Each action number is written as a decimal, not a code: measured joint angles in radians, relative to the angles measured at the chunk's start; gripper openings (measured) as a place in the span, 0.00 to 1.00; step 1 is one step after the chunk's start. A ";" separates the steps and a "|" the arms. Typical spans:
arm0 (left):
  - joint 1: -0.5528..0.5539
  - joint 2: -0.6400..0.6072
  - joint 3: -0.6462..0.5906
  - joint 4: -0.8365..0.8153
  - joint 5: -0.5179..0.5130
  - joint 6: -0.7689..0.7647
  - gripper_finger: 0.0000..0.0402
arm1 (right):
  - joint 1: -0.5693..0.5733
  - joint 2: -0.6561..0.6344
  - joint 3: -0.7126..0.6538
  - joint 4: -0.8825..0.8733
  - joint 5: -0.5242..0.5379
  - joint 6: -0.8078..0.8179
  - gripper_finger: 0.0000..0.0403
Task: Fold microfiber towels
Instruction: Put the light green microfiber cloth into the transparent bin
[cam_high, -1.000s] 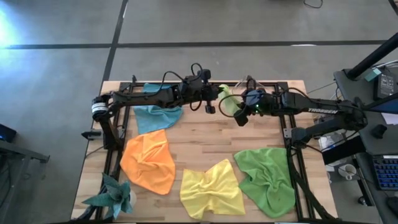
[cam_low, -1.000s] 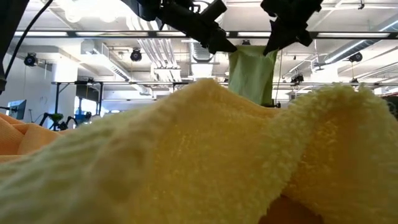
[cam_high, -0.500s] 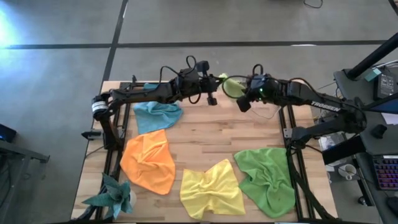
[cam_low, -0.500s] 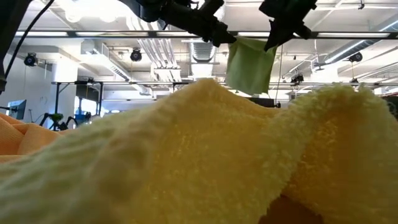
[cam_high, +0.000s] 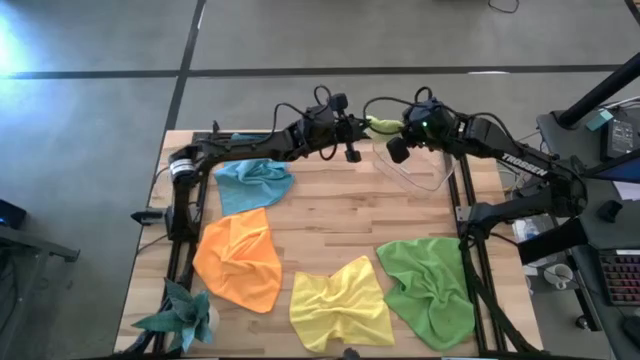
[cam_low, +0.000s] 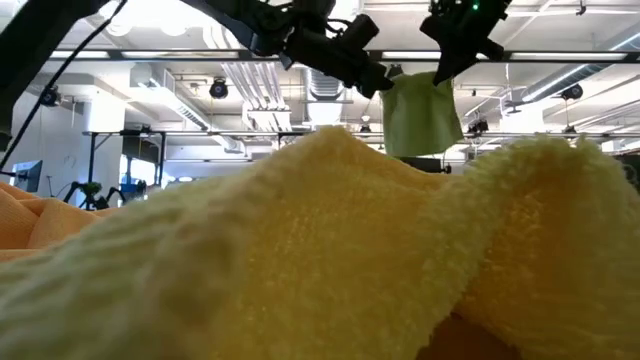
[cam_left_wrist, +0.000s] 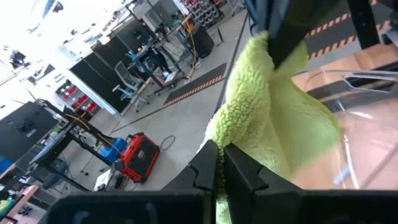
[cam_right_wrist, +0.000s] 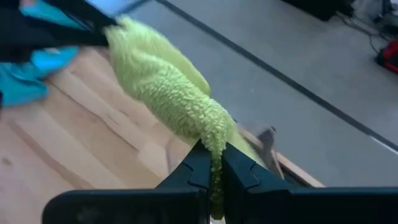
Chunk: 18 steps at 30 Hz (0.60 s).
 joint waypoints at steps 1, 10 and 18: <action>0.000 0.013 0.014 -0.002 0.000 0.000 0.00 | -0.005 0.000 -0.006 -0.016 0.000 0.000 0.02; 0.000 0.112 0.093 -0.007 0.006 -0.002 0.00 | -0.026 0.000 -0.073 -0.051 -0.002 0.034 0.02; -0.001 0.152 0.096 -0.006 0.032 -0.006 0.00 | -0.032 0.000 -0.154 -0.067 0.009 0.141 0.02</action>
